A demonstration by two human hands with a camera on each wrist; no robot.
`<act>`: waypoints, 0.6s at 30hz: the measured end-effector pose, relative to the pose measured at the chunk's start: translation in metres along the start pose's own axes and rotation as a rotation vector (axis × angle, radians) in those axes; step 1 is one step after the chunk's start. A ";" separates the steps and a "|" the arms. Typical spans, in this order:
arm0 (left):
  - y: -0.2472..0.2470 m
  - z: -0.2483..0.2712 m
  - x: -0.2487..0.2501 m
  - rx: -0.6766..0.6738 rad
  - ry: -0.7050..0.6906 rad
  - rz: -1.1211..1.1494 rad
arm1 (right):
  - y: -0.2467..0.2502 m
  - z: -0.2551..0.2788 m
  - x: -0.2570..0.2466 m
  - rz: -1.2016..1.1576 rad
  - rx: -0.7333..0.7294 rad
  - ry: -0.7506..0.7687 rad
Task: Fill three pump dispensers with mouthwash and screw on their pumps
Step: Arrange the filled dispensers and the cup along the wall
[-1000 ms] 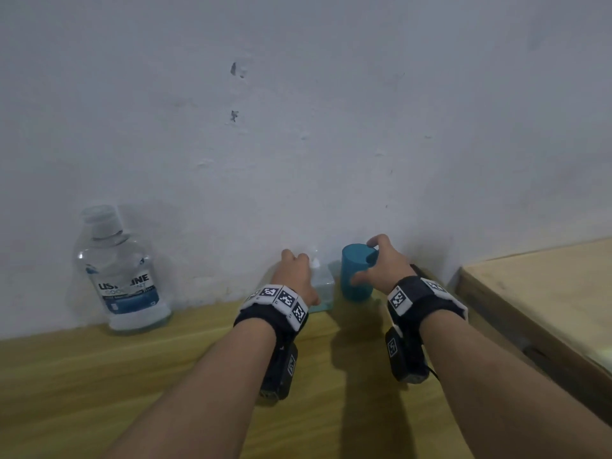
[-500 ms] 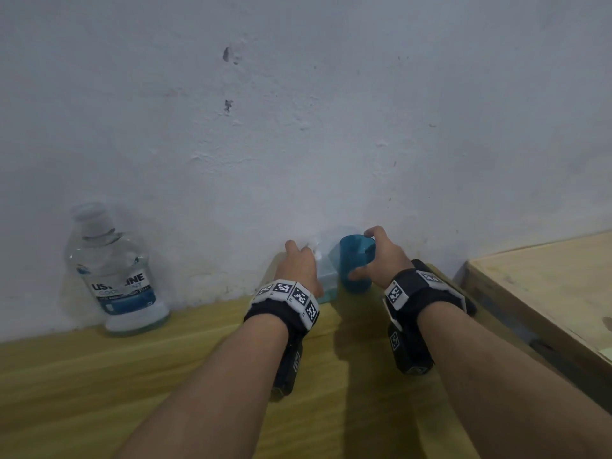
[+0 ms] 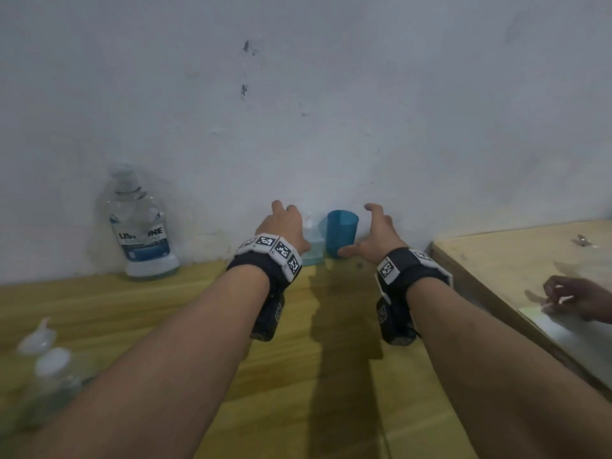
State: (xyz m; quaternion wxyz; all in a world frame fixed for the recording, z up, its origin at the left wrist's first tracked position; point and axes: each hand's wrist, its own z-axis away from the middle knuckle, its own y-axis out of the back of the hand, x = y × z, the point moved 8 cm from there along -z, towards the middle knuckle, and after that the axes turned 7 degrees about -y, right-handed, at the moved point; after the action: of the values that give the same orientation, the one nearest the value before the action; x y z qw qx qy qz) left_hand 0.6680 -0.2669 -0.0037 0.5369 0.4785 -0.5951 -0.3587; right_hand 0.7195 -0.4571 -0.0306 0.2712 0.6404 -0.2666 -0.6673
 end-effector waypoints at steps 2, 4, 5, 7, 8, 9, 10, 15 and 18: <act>0.010 0.018 -0.002 0.001 -0.012 -0.021 | 0.003 0.022 -0.002 -0.002 0.000 0.019; 0.026 0.044 -0.007 0.015 -0.020 -0.024 | 0.005 0.052 -0.008 -0.009 0.002 0.042; 0.034 0.058 -0.009 0.016 -0.024 -0.020 | 0.005 0.069 -0.011 -0.013 -0.003 0.057; 0.051 0.090 -0.014 0.016 -0.035 0.005 | 0.002 0.101 -0.020 -0.015 -0.001 0.079; 0.059 0.108 -0.017 0.017 -0.043 0.025 | -0.001 0.117 -0.025 -0.008 -0.002 0.089; 0.067 0.127 -0.020 0.020 -0.050 0.040 | -0.006 0.133 -0.030 0.005 -0.010 0.098; 0.076 0.146 -0.025 0.022 -0.054 0.049 | -0.012 0.148 -0.038 0.023 -0.020 0.111; 0.120 0.238 -0.078 0.016 0.003 0.087 | -0.064 0.212 -0.082 0.012 -0.112 0.199; 0.139 0.286 -0.111 -0.001 0.050 0.128 | -0.097 0.240 -0.114 0.036 -0.200 0.270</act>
State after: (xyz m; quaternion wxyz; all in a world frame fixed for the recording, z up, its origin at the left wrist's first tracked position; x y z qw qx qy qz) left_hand 0.3580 -0.1456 0.0471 0.5737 0.4479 -0.6107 -0.3121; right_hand 0.4811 -0.3061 -0.0085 0.3789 0.6890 -0.1716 -0.5935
